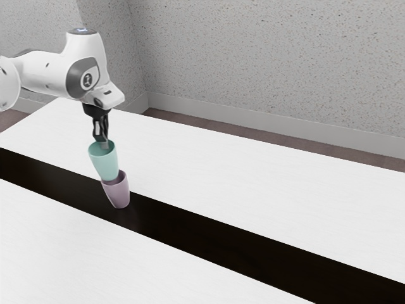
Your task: Place the left cup onto the right cup
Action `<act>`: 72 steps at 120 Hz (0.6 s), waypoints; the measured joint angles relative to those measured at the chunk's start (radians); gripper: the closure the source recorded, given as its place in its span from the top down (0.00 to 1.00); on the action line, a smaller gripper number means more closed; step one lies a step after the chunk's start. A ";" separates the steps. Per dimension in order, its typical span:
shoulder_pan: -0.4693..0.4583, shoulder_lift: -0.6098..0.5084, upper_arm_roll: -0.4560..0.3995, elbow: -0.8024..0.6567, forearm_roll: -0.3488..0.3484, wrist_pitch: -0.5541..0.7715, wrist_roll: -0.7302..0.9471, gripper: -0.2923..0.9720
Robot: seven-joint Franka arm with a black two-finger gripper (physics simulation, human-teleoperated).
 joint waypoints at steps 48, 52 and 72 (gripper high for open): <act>-0.007 0.037 0.000 0.018 -0.002 0.000 0.001 0.15; -0.006 0.041 0.000 0.018 -0.002 0.000 0.001 0.15; -0.006 0.062 0.000 0.028 -0.003 0.002 0.002 0.15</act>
